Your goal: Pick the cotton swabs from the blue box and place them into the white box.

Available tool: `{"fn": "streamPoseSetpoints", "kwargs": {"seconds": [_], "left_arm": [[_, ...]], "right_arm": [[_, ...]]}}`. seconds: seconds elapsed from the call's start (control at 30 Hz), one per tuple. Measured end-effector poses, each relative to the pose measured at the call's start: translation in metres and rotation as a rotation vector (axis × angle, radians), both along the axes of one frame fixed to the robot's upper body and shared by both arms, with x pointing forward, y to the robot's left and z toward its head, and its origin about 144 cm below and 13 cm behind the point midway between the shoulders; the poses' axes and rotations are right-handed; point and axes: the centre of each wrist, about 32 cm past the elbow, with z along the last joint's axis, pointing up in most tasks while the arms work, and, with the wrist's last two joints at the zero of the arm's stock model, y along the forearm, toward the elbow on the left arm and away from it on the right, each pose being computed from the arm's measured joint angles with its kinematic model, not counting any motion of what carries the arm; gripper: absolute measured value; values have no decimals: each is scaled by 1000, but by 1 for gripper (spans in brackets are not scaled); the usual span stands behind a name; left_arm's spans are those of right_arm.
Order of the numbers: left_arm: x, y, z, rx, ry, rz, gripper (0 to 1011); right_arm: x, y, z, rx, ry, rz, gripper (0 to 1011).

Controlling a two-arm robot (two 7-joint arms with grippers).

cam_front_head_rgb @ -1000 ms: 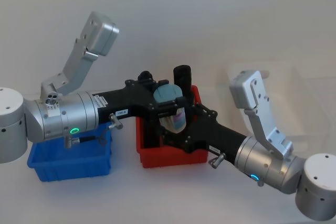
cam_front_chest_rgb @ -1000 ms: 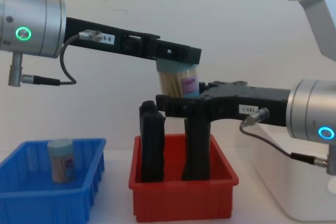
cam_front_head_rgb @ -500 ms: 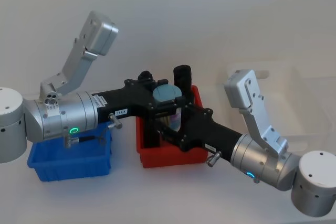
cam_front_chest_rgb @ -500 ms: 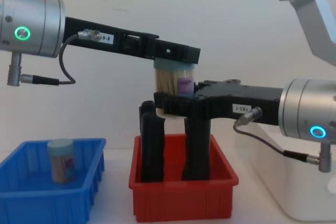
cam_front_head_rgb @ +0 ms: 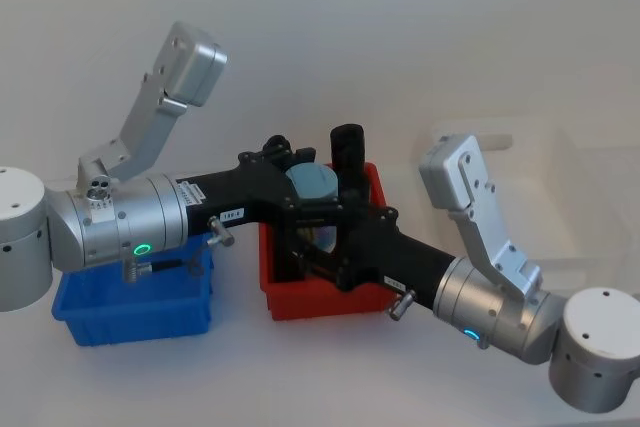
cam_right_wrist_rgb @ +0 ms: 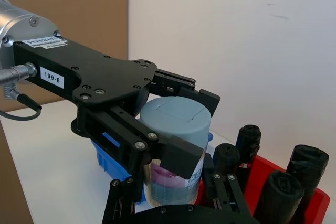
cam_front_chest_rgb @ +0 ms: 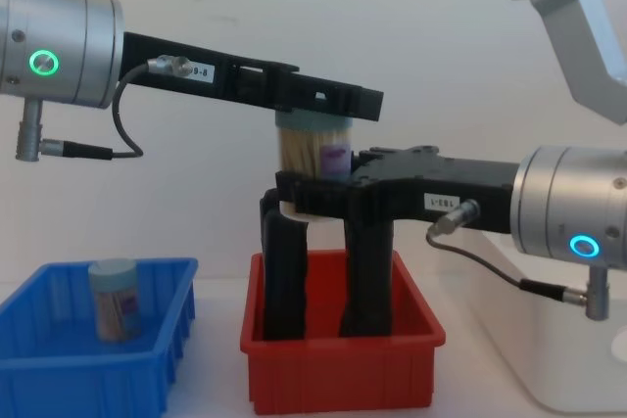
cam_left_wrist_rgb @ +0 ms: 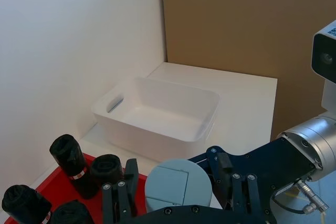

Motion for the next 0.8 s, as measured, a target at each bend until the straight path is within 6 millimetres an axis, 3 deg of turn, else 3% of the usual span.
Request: {"fn": "streamPoseSetpoints", "kwargs": {"seconds": [0.1,0.8], "left_arm": [[0,0,0,0,0,0,1003],[0,0,0,1,0,1,1004]], "right_arm": [[0,0,0,-2,-1,-2,642],[-8,-15,-3,23,17,-132,642]]}}
